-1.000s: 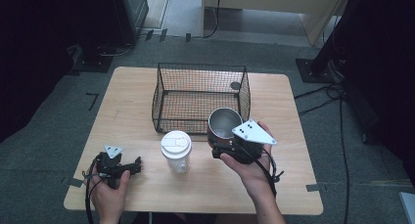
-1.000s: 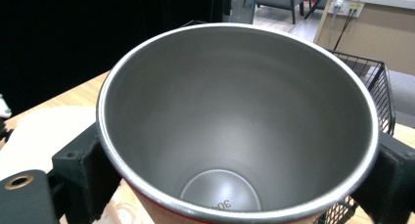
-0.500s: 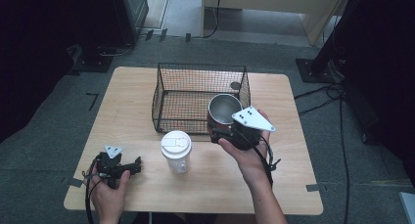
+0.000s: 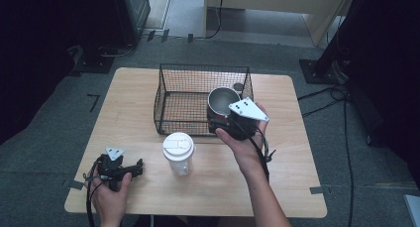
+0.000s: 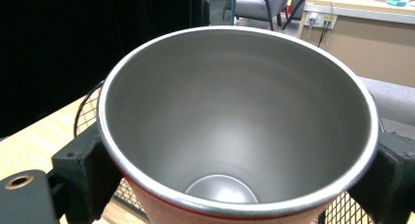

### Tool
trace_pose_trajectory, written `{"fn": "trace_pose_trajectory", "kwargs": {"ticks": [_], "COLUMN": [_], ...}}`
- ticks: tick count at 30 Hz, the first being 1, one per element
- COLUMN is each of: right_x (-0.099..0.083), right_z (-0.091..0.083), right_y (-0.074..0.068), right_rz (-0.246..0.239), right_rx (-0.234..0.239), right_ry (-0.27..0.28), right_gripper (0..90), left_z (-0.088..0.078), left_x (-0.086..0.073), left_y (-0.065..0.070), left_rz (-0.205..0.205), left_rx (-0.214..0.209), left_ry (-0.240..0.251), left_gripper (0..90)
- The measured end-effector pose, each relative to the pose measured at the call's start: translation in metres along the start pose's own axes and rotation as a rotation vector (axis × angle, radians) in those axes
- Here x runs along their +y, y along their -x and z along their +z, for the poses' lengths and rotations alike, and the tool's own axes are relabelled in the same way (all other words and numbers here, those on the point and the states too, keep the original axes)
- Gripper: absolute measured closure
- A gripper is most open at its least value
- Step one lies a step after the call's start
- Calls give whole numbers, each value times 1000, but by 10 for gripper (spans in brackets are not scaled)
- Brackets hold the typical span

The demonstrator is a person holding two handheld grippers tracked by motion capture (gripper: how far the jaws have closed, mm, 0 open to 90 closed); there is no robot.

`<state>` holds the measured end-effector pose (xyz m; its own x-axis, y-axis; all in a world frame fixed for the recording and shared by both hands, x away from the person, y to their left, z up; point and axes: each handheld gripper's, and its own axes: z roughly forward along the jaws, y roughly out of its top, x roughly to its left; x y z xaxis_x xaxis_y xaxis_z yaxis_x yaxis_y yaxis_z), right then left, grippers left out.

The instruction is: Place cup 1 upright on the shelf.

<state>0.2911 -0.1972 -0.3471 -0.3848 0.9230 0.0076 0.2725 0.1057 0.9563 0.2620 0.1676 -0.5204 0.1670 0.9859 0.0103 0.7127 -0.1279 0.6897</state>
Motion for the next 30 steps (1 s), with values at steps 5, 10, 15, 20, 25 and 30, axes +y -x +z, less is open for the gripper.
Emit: {"fn": "trace_pose_trajectory", "kwargs": {"ticks": [5,10,15,20,25,30], "right_x": [3,4,3,-2,-11,-15], "right_z": [10,18,28,41,57,70], "right_y": [6,11,17,23,29,33], "right_rz": [12,22,24,31,39,34], "right_rx": [-19,-32,-53,-75,-95,-115], "right_ry": [5,8,0,-18,-37,-69], "right_gripper": [76,76,76,75,76,75], "left_z": [0,0,0,0,0,0], "left_x": [0,0,0,0,0,0], "left_y": [0,0,0,0,0,0], "left_rz": [0,0,-1,0,0,0], "left_rx": [0,0,0,1,0,0], "left_ry": [0,1,1,1,1,0], "left_gripper": [1,1,1,1,1,1]}}
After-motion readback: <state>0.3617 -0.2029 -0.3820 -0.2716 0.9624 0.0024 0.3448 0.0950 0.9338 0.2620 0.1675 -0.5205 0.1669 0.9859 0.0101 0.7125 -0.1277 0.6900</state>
